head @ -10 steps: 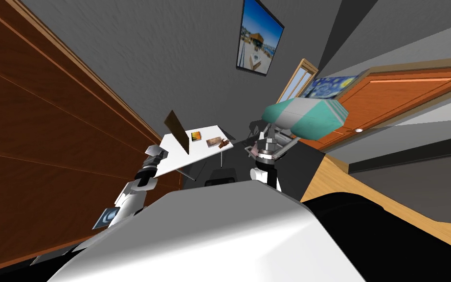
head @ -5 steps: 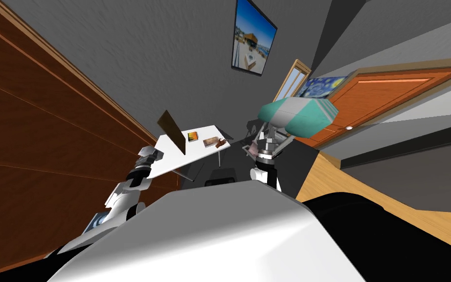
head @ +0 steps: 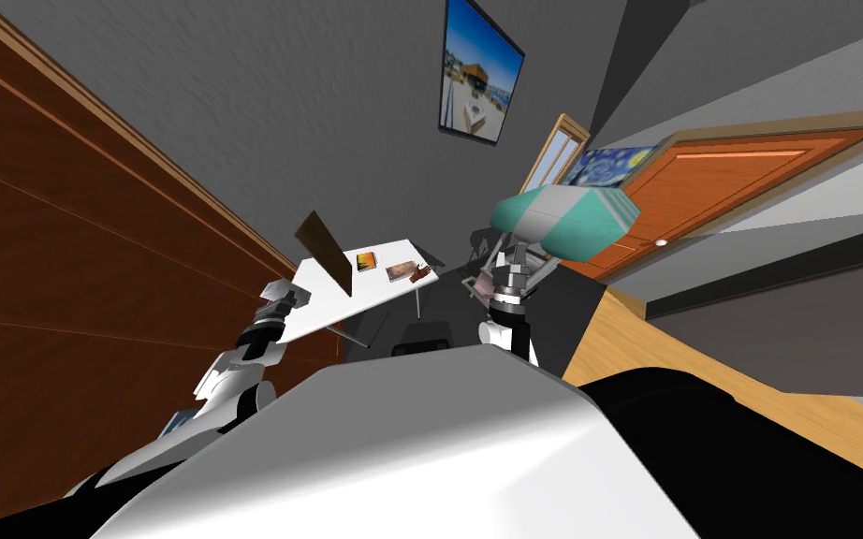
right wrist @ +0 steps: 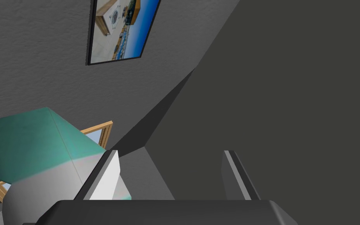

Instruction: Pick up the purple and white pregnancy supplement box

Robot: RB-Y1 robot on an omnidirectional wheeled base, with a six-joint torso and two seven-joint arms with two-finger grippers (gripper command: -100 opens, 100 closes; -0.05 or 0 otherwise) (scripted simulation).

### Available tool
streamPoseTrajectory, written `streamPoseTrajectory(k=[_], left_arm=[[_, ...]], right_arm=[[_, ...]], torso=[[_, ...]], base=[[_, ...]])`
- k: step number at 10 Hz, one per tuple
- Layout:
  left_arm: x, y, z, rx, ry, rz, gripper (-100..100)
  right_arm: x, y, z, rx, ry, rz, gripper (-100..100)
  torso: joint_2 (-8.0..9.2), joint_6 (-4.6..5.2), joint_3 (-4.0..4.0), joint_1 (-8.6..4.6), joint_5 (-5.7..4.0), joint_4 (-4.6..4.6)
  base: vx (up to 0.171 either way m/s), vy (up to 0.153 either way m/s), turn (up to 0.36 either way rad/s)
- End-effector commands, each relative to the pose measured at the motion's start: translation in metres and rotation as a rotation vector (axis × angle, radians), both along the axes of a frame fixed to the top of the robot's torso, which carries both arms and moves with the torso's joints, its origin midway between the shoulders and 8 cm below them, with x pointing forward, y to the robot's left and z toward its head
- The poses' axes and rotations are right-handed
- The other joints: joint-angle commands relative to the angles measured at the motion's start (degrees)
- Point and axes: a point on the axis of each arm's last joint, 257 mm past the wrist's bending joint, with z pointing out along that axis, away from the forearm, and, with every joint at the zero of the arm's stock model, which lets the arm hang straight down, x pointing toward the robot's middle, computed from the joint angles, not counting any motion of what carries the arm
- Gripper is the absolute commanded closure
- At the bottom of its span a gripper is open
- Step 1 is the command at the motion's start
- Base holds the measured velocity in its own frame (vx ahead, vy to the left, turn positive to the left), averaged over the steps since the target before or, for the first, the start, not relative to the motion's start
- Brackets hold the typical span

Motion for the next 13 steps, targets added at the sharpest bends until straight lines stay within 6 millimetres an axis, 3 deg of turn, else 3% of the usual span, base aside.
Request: streamPoseTrajectory(k=[1,4,5,6,7,8,9,10,11,12,13], left_arm=[[0.0,0.0,0.0,0.0,0.0,0.0,100],[0.0,-0.001,-0.001,0.0,0.001,-0.002,100],[0.0,-0.001,-0.001,0.0,0.001,-0.002,0],[-0.001,-0.015,-0.015,-0.006,0.028,-0.009,100],[0.003,-0.016,-0.006,0.007,0.012,-0.017,100],[0.001,-0.032,-0.022,0.0,0.04,-0.025,100],[0.0,-0.031,-0.025,-0.005,0.046,-0.023,100],[0.006,-0.034,-0.01,0.015,0.02,-0.034,100],[0.004,-0.05,-0.027,0.004,0.049,-0.042,100],[0.01,-0.052,-0.014,0.021,0.026,-0.052,100],[0.005,-0.068,-0.035,0.002,0.062,-0.056,100]], right_arm=[[0.0,0.0,0.0,0.0,0.0,0.0,0],[0.0,0.0,0.0,0.0,0.0,0.0,0],[0.0,0.0,0.0,0.0,0.0,0.0,0],[0.0,0.0,0.0,0.0,0.0,0.0,0],[0.0,0.0,0.0,0.0,0.0,0.0,0],[0.0,0.0,0.0,0.0,0.0,0.0,0],[0.0,0.0,0.0,0.0,0.0,0.0,0],[0.0,0.0,0.0,0.0,0.0,0.0,0],[0.0,0.0,0.0,0.0,0.0,0.0,0],[0.0,0.0,0.0,0.0,0.0,0.0,0],[0.0,0.0,0.0,0.0,0.0,0.0,0]], torso=[[0.0,0.0,0.0,0.0,0.0,0.0],[0.02,-0.07,0.02,0.06,-0.01,0.02],[0.03,-0.08,0.03,0.04,-0.03,0.03],[0.04,-0.08,0.03,0.03,-0.05,0.03],[0.03,-0.19,0.01,0.17,0.04,-0.03],[0.02,-0.19,-0.01,0.24,0.05,-0.04],[0.01,-0.29,-0.08,0.43,0.23,-0.17],[0.01,-0.34,-0.13,0.5,0.38,-0.27],[0.03,-0.33,-0.12,0.43,0.36,-0.27],[0.03,-0.39,-0.16,0.48,0.48,-0.36],[0.02,-0.38,-0.17,0.51,0.49,-0.37]], base=[[0.0,0.0,0.0],[0.0,0.0,0.0],[0.0,0.0,0.0],[0.022,0.051,0.098],[0.023,0.053,0.078],[0.016,0.074,0.109],[0.015,0.059,0.042],[0.005,0.019,0.002],[0.017,0.043,0.11],[0.019,0.044,0.061],[0.031,0.068,0.076]])
